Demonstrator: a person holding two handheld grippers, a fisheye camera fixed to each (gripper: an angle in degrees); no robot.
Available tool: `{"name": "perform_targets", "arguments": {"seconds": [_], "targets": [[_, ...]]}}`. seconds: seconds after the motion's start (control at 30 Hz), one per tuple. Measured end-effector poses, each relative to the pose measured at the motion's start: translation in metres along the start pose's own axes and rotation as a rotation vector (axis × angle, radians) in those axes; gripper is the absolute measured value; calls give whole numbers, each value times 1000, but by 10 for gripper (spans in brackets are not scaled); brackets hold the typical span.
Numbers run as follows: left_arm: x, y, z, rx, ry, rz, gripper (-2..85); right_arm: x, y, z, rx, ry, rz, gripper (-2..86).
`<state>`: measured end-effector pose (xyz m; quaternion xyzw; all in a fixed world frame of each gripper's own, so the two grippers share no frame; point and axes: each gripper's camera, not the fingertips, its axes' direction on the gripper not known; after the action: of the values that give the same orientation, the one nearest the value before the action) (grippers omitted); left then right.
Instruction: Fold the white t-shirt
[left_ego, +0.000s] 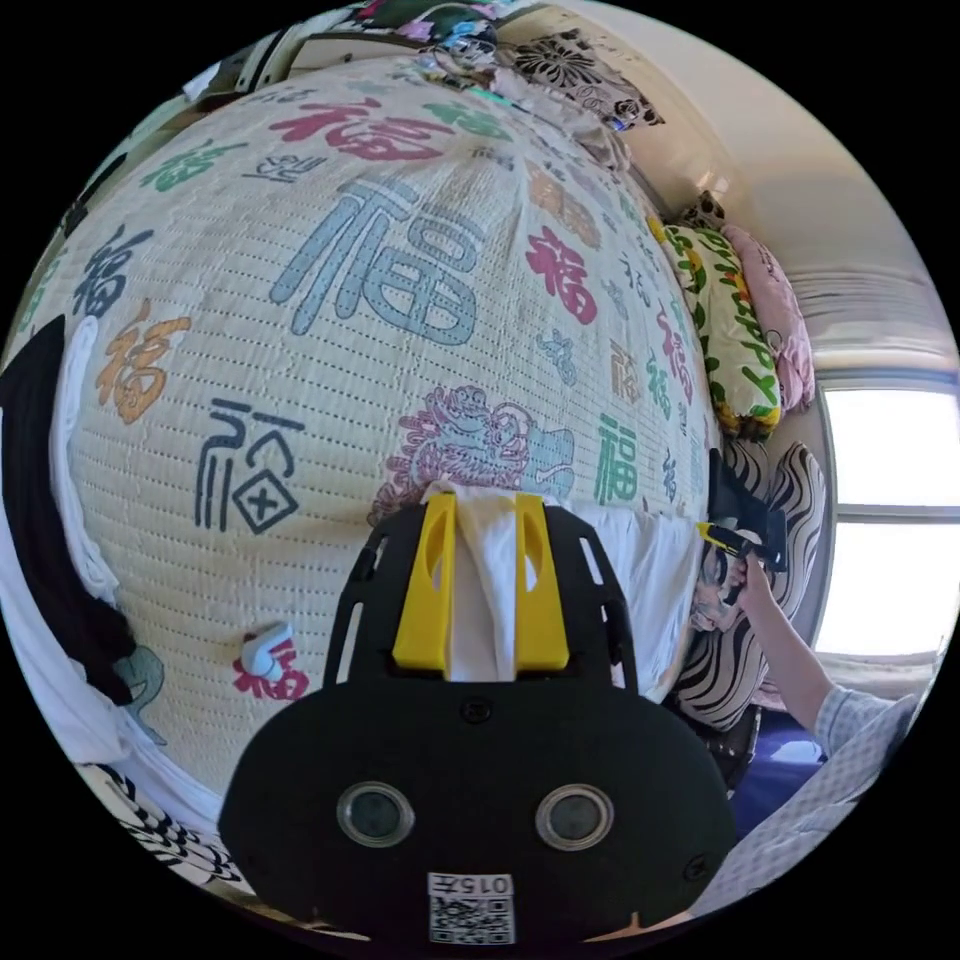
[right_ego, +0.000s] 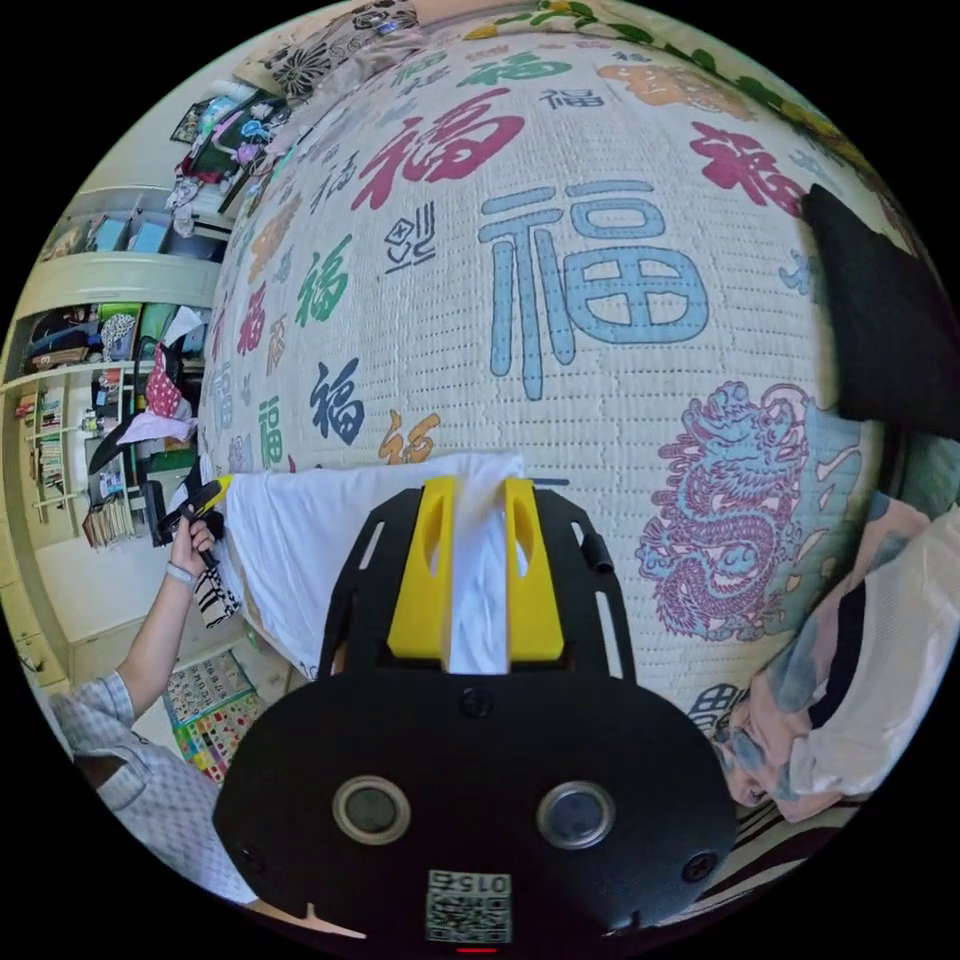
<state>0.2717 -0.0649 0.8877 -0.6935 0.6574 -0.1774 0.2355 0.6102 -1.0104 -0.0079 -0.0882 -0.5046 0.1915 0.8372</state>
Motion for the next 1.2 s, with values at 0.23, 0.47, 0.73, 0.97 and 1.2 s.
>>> {"name": "perform_targets", "arguments": {"seconds": [0.23,0.47,0.73,0.97,1.2], "targets": [[-33,14,-16,30,15,-48,-1,-18,-15,10,-37,97,-17,5],[-24,33,-14,59,-48,47,9,-45,-10,13,-3,122,-38,27],[-20,168,-66,54,-112,75,25,-165,24,14,-68,143,-308,58],[-50,256,-32,-88,-103,-88,26,-339,13,104,-190,10,-625,62],[-59,274,-3,-122,-87,-75,10,-482,-23,180,-251,177,-878,74]]}}
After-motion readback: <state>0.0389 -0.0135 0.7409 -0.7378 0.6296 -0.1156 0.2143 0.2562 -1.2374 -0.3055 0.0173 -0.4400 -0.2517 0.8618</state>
